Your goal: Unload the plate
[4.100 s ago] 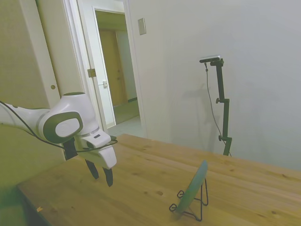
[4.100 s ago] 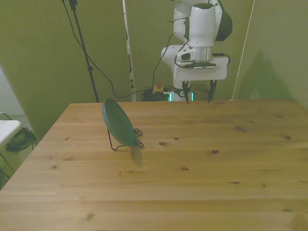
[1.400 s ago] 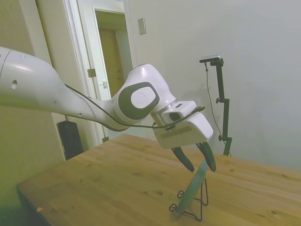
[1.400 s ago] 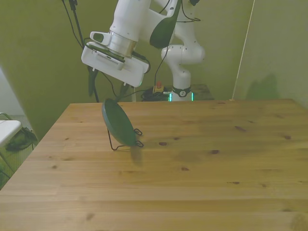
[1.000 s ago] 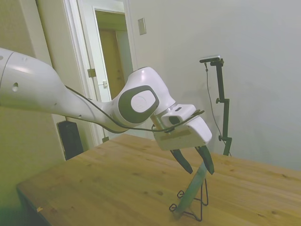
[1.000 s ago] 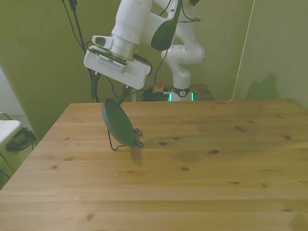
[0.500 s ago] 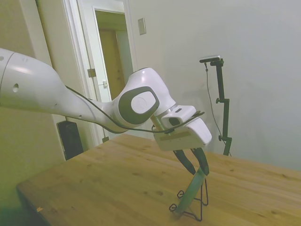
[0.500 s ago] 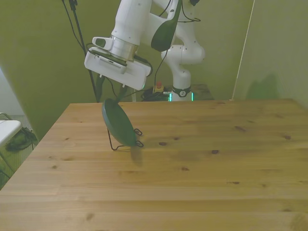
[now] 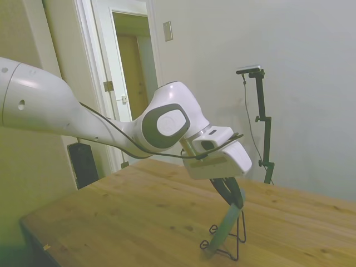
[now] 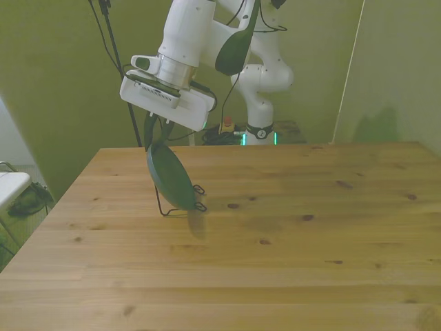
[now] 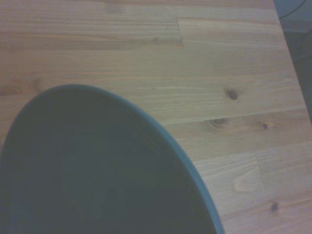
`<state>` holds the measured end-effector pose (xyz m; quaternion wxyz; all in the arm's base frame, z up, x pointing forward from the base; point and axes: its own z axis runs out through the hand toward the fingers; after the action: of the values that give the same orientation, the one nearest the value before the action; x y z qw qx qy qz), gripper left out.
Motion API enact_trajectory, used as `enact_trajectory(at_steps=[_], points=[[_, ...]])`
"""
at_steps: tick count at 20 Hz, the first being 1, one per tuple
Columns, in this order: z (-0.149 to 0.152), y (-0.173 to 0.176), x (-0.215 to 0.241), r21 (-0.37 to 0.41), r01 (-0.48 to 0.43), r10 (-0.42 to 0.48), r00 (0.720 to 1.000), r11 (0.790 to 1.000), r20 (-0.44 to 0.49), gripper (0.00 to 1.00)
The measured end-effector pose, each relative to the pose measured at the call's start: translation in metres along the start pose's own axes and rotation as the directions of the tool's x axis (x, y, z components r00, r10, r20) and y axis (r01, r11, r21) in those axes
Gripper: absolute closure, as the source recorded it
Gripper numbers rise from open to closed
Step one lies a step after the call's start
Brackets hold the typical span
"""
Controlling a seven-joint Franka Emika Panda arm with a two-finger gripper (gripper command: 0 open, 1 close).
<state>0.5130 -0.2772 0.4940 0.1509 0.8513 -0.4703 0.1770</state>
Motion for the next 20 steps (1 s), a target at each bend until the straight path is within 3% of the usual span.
enact_trajectory(at_steps=[8, 13, 17, 20], points=[[-0.001, -0.002, 0.006, 0.002, -0.004, 0.004, 1.000, 1.000, -0.009, 1.00], [-0.023, -0.005, 0.019, 0.042, -0.023, 0.024, 0.999, 0.999, -0.024, 1.00], [-0.061, -0.018, 0.018, 0.156, -0.054, 0.049, 0.998, 0.986, 0.036, 1.00], [-0.082, -0.044, 0.000, 0.286, -0.097, 0.062, 0.990, 0.953, 0.130, 1.00]])
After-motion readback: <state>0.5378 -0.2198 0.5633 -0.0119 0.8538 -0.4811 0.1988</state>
